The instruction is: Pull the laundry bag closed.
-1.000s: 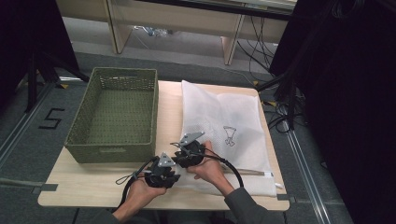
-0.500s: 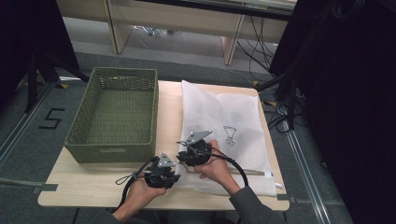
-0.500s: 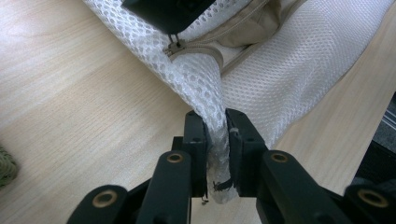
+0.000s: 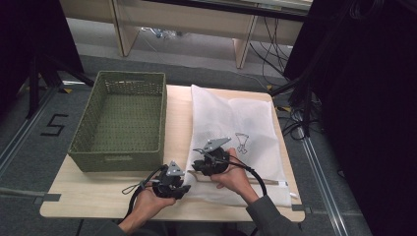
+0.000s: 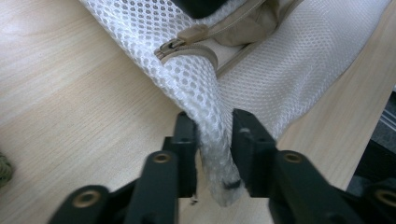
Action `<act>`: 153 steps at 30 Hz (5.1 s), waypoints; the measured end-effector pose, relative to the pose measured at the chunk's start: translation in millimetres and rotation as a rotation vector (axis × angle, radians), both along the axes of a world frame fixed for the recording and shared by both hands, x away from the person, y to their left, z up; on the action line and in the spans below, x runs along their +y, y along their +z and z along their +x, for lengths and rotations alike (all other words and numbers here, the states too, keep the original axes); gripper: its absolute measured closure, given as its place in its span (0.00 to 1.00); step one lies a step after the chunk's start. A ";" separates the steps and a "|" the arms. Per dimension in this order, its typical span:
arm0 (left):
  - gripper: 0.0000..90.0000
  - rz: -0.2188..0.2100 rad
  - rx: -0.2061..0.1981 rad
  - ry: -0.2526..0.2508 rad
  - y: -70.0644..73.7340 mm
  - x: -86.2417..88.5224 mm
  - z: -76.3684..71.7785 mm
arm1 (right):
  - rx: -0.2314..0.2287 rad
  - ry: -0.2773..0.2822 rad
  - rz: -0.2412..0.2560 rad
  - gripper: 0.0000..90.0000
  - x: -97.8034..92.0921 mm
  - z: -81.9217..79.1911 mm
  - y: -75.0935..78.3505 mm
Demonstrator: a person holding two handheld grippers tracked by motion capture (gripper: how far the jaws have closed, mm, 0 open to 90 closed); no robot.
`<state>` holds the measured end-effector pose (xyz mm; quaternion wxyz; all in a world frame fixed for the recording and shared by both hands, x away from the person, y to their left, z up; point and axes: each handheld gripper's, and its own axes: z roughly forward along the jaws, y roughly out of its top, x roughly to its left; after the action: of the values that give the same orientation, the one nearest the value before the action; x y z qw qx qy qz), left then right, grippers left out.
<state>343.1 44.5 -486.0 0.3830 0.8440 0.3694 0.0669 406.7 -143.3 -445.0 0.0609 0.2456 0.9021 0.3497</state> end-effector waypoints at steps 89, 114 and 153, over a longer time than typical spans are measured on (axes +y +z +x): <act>0.92 -0.152 0.021 0.021 16.3 14.0 31.0 | 0.046 0.136 -0.090 0.85 -2.6 1.4 -19.7; 0.93 -0.213 0.104 0.065 9.1 20.4 38.9 | 0.065 0.133 -0.085 0.90 -0.4 -2.3 -18.9; 0.94 -0.233 0.110 0.073 11.4 22.0 39.0 | -0.056 0.163 -0.085 0.92 -1.1 -6.9 -15.0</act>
<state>382.1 66.5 -474.6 0.4548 0.7823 0.4255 -0.0088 399.8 -144.4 -460.0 0.0676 0.1589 0.9309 0.3218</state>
